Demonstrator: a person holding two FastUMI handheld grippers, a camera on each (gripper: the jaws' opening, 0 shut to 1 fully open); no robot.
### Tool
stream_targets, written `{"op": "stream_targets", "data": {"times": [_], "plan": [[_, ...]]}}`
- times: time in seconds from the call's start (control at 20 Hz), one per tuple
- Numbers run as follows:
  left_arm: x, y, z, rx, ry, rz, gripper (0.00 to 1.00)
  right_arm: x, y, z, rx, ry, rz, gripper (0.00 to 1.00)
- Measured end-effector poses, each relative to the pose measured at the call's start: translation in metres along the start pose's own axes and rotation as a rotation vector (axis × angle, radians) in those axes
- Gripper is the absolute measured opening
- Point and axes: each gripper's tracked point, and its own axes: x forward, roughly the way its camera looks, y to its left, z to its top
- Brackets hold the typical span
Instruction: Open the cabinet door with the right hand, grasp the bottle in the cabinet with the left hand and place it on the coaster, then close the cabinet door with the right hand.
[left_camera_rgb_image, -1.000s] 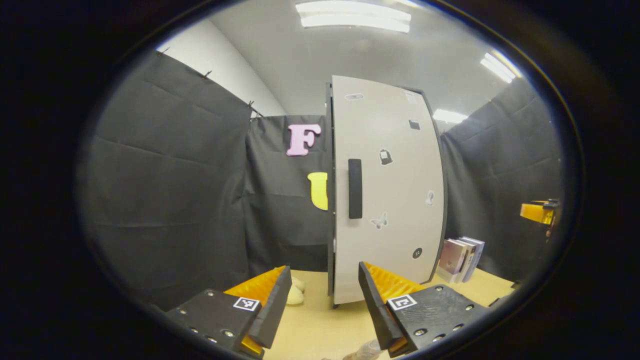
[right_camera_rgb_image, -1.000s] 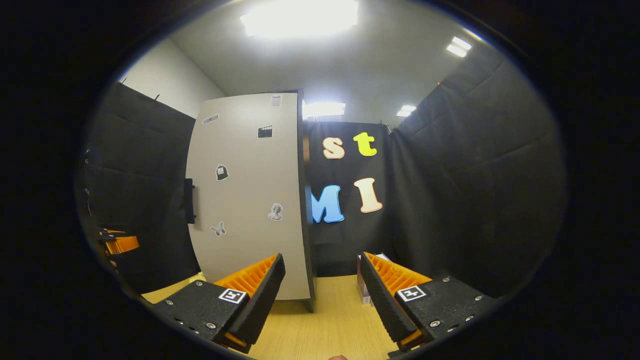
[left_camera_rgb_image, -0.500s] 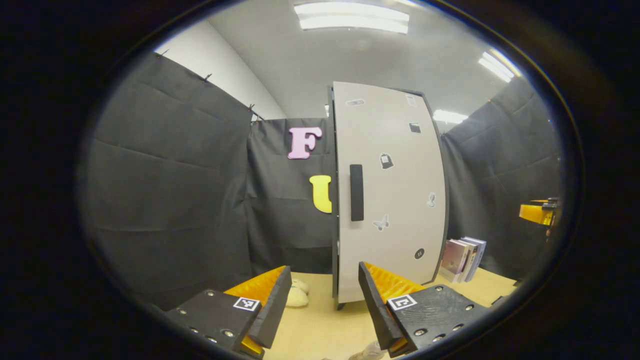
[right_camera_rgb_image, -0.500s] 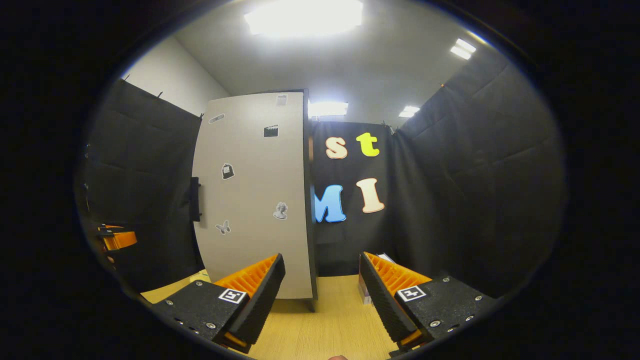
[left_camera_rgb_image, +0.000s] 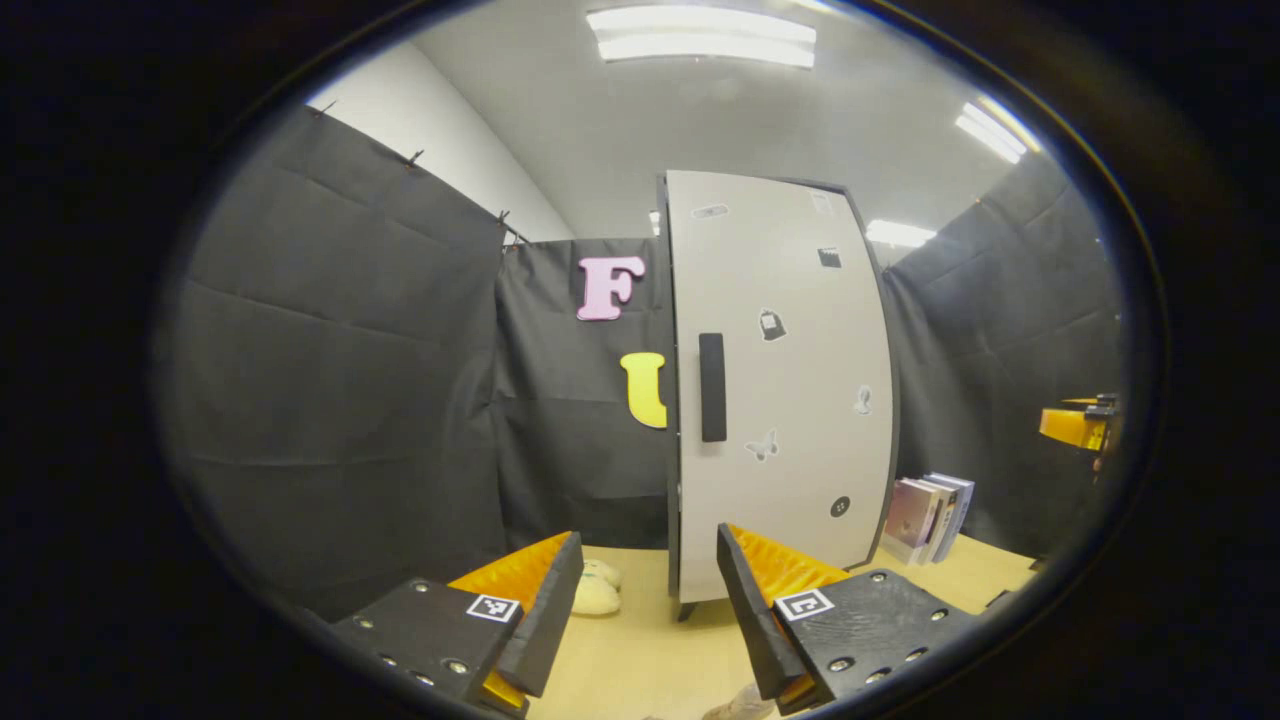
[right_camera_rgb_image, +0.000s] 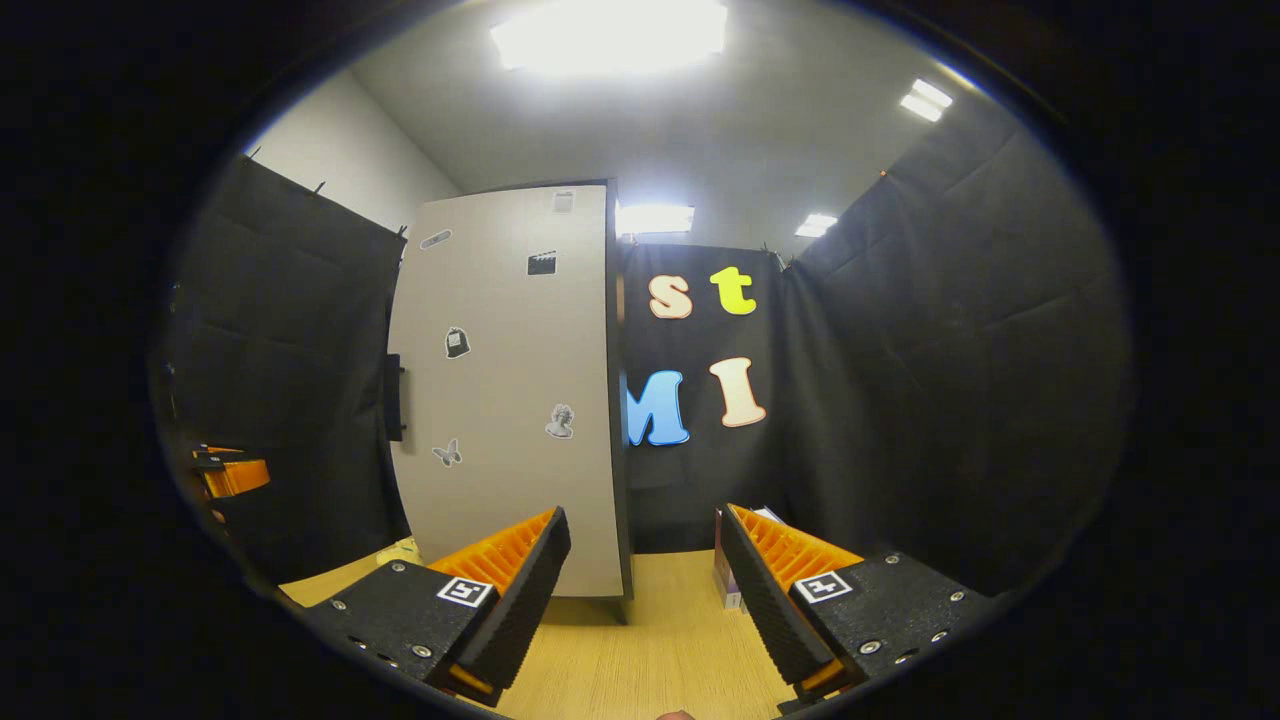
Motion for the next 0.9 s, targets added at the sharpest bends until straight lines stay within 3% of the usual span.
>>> {"op": "stream_targets", "data": {"times": [0.9], "plan": [[-0.0006, -0.0012, 0.0028, 0.010, 0.000, 0.016, 0.77, 0.0029, 0.0037, -0.0005, -0.003, -0.005, -0.002, 0.93]]}}
